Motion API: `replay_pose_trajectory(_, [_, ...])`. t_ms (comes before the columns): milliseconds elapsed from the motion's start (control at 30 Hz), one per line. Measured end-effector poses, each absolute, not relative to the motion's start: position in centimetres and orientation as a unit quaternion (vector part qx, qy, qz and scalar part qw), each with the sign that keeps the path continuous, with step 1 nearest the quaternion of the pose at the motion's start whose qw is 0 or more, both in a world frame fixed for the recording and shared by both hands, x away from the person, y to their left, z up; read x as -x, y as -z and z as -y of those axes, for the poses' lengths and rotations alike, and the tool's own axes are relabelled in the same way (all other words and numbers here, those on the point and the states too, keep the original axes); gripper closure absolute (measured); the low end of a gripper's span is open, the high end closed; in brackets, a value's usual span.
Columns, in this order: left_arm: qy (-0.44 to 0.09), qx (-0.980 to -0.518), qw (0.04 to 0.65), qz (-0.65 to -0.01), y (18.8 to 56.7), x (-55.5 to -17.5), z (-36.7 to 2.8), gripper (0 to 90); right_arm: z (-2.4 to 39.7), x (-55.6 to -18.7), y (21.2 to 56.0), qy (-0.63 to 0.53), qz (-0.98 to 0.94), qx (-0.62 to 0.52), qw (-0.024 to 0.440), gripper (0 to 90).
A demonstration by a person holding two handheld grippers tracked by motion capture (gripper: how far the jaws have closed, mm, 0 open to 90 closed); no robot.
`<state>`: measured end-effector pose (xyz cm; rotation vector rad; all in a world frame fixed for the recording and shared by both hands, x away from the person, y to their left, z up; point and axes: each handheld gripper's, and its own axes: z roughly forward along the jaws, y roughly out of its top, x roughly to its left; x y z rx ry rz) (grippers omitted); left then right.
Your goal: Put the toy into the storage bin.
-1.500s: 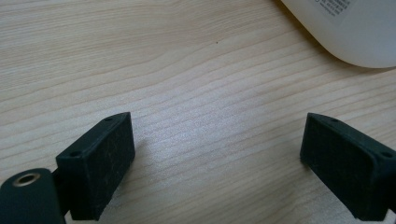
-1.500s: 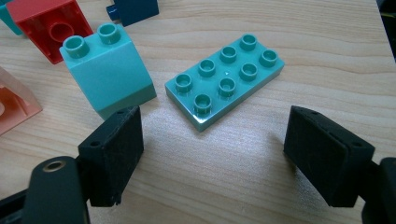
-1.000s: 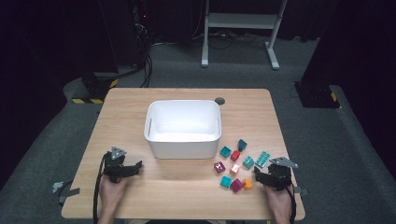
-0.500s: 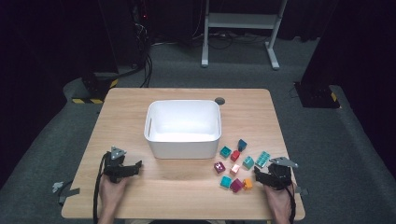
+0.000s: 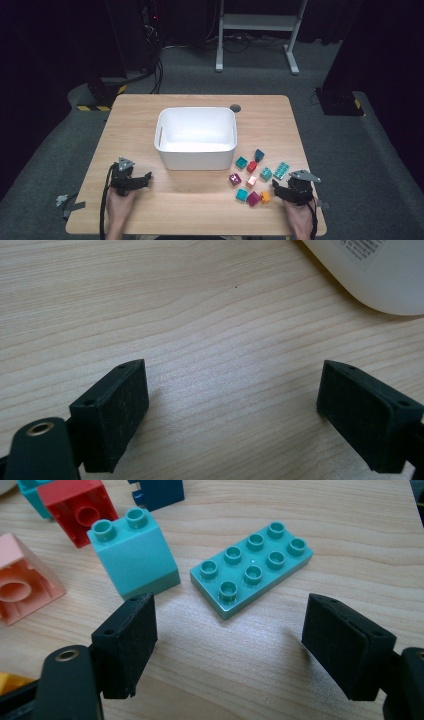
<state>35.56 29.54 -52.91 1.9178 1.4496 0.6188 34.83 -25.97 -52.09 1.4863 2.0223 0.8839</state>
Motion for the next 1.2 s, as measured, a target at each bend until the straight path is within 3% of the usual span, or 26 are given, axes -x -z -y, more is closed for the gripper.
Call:
replay_pose_trajectory(800, [-0.236,-0.731,0.324,-0.553,52.9,-35.6,-29.5,13.2,23.2,-36.1,49.7,-0.375,-0.764,-0.480,0.212,31.8])
replay_pose_trajectory(1200, [-0.236,-0.731,0.324,-0.553,52.9,-35.6,-29.6,13.2,22.4,-37.9,50.4,-0.367,-0.782,-0.464,0.195,44.8])
